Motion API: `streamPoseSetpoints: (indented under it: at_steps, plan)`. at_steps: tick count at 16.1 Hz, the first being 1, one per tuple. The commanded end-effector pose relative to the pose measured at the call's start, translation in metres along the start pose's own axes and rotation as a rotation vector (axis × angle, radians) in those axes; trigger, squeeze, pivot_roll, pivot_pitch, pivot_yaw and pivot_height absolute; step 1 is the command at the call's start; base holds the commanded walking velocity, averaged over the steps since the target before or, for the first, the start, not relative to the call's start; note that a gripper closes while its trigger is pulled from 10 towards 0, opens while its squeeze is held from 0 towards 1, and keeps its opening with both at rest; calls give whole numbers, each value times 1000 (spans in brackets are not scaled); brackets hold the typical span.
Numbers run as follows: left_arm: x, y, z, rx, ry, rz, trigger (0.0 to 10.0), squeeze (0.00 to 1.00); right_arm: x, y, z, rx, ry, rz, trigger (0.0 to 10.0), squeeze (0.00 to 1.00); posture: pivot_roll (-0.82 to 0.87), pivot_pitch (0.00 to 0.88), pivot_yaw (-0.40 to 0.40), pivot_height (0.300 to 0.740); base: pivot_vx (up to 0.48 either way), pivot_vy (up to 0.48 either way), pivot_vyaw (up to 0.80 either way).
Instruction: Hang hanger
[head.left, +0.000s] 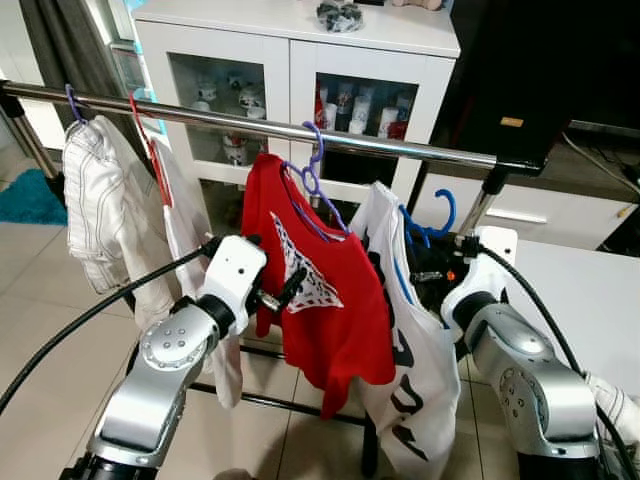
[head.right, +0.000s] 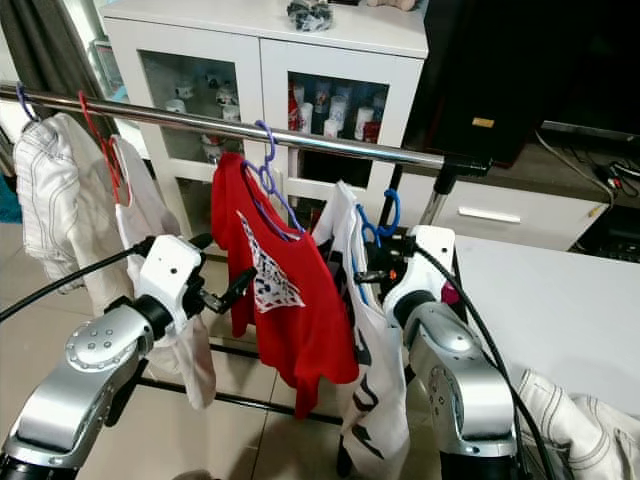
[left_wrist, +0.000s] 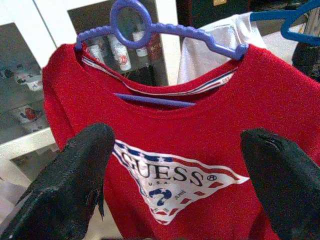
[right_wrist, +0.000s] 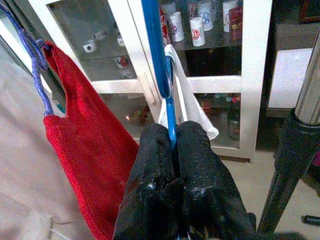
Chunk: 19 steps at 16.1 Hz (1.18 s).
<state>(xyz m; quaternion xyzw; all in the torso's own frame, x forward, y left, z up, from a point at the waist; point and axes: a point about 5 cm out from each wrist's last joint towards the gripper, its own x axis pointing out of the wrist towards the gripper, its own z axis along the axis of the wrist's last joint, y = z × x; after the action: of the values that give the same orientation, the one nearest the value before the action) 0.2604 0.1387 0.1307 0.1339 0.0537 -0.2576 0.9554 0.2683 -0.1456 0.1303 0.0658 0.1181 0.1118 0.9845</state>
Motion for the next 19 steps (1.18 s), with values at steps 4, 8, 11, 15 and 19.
streamPoseSetpoints:
  at_steps: [4,8,11,15,19]
  plan:
    - [0,-1,0,8,-1,-12,10000,0,-1,-1,0,0,-15,-9,10000,0,38,0,-53,740,-307,0,0]
    - [-1,-1,0,8,2,-7,10000,0,-1,-1,0,-2,-12,-2,10000,0,43,0,-60,740,-319,0,0]
    - [-2,-1,-1,10,5,-6,10000,0,-1,-1,0,-2,-10,-3,10000,0,42,0,-58,740,-324,0,0]
    - [-1,-1,-1,10,4,-9,10000,0,-1,-1,-1,-1,-8,-7,10000,0,39,0,-58,740,-316,0,0]
    - [-1,-2,0,8,5,-9,10000,0,-1,-1,-1,-2,-5,-2,10000,0,39,0,-60,740,-321,0,0]
